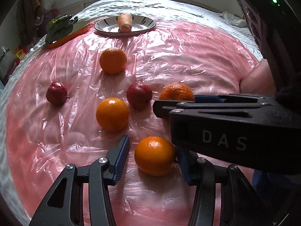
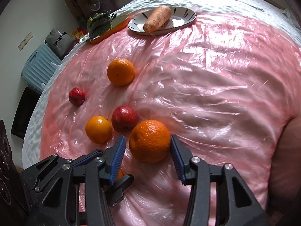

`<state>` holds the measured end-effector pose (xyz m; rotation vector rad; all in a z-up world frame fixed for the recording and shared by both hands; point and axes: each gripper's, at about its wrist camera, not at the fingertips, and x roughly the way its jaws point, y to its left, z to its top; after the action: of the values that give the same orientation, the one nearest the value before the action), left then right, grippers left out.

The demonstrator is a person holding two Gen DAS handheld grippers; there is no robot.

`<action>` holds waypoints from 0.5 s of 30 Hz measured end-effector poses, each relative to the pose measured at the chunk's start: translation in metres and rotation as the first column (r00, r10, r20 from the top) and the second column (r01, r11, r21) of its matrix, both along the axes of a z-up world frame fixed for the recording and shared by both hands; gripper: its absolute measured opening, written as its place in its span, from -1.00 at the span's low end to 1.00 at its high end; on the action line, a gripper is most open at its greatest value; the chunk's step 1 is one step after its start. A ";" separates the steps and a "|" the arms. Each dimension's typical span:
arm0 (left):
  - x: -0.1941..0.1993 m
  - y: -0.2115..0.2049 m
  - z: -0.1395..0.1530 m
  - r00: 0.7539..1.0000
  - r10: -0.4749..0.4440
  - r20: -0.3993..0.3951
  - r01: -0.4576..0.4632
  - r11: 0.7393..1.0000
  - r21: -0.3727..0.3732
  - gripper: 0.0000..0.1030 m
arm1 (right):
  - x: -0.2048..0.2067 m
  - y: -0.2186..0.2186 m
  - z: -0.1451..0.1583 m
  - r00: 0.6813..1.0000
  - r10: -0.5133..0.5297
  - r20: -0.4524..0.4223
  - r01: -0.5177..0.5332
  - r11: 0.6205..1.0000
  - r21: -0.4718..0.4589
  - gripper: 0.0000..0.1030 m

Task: Organize fruits
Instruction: 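Close the left tool on an orange while the right tool grasps another orange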

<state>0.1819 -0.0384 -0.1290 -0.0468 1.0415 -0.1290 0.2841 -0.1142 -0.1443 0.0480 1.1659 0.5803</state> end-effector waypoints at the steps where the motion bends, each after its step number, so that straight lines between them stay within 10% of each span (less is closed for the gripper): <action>1: 0.001 0.000 -0.001 1.000 0.002 -0.001 -0.002 1.000 -0.003 -0.14 | 0.001 0.000 -0.001 1.000 -0.003 -0.003 0.003 1.000 0.002 0.73; 15: 0.009 0.007 -0.009 0.999 0.015 -0.041 -0.018 0.997 -0.070 -0.28 | 0.000 -0.006 0.004 0.999 -0.034 0.014 0.033 0.999 0.041 0.53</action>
<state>0.1906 -0.0309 -0.1380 -0.1221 1.0764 -0.1504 0.2843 -0.1206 -0.1406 0.0974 1.1374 0.5739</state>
